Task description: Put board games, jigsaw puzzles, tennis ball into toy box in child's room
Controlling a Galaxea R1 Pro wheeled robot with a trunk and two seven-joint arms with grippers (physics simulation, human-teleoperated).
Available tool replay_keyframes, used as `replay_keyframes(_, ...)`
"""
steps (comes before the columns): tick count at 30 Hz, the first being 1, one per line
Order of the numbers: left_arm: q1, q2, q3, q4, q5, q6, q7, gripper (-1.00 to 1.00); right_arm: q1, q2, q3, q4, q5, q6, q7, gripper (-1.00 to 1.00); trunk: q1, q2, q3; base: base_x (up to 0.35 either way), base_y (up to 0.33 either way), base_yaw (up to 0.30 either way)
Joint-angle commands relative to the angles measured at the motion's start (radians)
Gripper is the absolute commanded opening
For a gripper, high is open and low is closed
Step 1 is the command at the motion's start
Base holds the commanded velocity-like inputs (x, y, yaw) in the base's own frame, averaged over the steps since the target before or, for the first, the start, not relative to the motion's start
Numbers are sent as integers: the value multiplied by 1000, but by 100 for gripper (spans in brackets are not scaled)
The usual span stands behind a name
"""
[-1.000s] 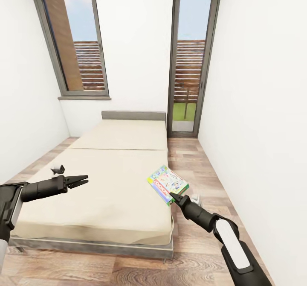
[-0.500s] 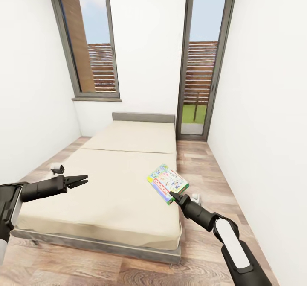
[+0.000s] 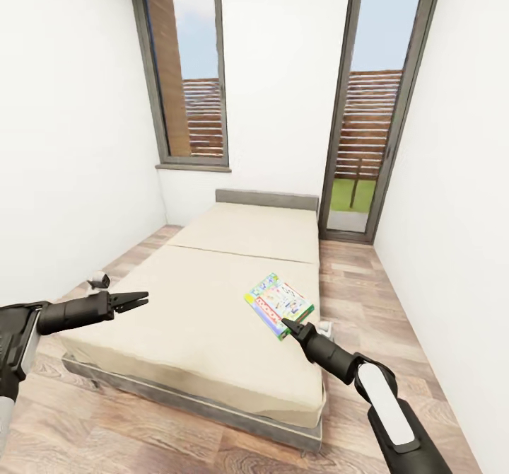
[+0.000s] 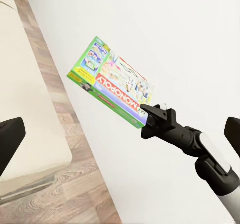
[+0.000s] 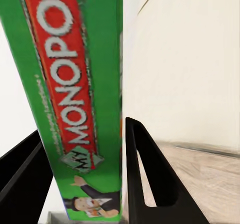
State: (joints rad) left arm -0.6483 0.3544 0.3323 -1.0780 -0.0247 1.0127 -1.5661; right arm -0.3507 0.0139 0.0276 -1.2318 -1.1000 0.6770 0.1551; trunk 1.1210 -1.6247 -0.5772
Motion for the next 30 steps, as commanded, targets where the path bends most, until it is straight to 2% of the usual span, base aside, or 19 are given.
replay_keyframes(1,-1,0,-7,0,-3,11,-5,100,-1,0,-1,0,0,4,3,-100,-4,7,3,0,0,172)
replay_keyframes(4,-1,1,-42,0,-4,12,-5,100,-1,1,-1,0,0,3,3,-100,-16,28,12,0,0,75)
replay_keyframes(6,-1,1,-51,0,-3,12,-5,100,-1,1,-1,0,0,3,3,-100,-23,42,19,0,0,24)
replay_keyframes(15,-1,2,-58,0,-4,12,-5,100,-1,4,1,-1,0,1,3,-100,-58,105,48,0,0,43)
replay_keyframes(30,-1,2,-58,0,-4,12,-5,100,-1,5,2,-2,2,0,2,-100,-115,210,104,0,0,251)
